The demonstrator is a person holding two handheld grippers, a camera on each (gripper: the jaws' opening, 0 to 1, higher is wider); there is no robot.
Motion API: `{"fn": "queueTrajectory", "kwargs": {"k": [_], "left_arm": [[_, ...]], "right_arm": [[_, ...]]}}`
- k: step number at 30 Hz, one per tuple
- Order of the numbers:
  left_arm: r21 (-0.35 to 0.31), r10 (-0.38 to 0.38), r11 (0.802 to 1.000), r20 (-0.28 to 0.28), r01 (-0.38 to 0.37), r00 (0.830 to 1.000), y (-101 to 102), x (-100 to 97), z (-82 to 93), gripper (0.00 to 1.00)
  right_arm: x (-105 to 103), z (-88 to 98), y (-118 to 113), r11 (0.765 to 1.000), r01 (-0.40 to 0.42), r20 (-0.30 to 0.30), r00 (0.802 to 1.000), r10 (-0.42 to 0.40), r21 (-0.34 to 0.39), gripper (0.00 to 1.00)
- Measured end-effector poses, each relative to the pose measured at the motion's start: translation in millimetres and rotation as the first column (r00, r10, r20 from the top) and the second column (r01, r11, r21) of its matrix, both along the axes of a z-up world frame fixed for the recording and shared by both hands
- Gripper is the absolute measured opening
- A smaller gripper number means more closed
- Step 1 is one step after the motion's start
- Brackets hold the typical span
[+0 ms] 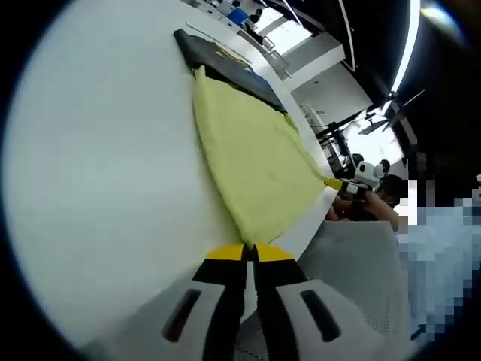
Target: Fold the garment on the visible template until the final outline fits inside the template.
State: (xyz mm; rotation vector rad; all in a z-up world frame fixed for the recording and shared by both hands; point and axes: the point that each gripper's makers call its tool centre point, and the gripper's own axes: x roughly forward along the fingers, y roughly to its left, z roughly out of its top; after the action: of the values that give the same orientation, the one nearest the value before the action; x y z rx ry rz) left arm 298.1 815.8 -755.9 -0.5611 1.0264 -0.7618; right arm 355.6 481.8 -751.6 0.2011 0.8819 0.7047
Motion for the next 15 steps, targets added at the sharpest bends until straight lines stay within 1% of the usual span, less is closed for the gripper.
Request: {"fn": "queueTrajectory", "kwargs": {"k": [2,4,6,8,10,12,13,14,15], "left_arm": [[-0.002,-0.008,1.0,0.0,0.008,1.0,1.7,-0.3,5.7,0.0],[-0.009,-0.032,0.999,-0.005,0.032,0.999,2.2,-3.4,13.9,0.0],[-0.027,-0.073,0.997,-0.023,0.073,0.997,1.2,-10.4,20.8,0.0],[-0.048,-0.115,0.992,-0.032,0.114,0.993,0.6,-18.2,28.8,0.0],[-0.055,-0.153,0.987,-0.057,0.15,0.987,1.4,-27.7,33.5,0.0],[-0.056,-0.184,0.982,-0.065,0.18,0.981,2.1,-35.5,37.0,0.0],[-0.067,-0.199,0.979,-0.069,0.195,0.978,1.6,-39.2,39.6,0.0],[-0.102,-0.222,0.972,-0.082,0.213,0.972,-0.7,-46.2,44.7,0.0],[-0.115,-0.233,0.968,-0.094,0.222,0.968,-0.9,-49.4,46.6,0.0]], "right_arm": [[-2.6,4.8,0.5,1.0,-0.002,-0.01,1.0,0.002,0.012,0.0],[-7.5,11.0,1.8,1.0,-0.009,-0.019,1.0,0.01,0.029,0.0],[-15.2,16.5,2.3,0.999,-0.017,-0.034,0.999,0.018,0.042,0.0],[-22.4,21.5,1.7,0.998,-0.023,-0.036,0.999,0.025,0.053,0.0],[-32.0,27.4,-0.1,0.997,-0.029,-0.043,0.999,0.032,0.067,0.0],[-41.4,32.0,-3.1,0.997,-0.026,-0.057,0.998,0.03,0.077,0.0],[-47.5,34.7,-4.4,0.996,-0.024,-0.064,0.998,0.029,0.087,0.0],[-51.4,36.4,-4.7,0.995,-0.02,-0.069,0.997,0.027,0.094,0.0],[-54.9,37.7,-5.4,0.995,-0.015,-0.072,0.997,0.023,0.099,0.0]]}}
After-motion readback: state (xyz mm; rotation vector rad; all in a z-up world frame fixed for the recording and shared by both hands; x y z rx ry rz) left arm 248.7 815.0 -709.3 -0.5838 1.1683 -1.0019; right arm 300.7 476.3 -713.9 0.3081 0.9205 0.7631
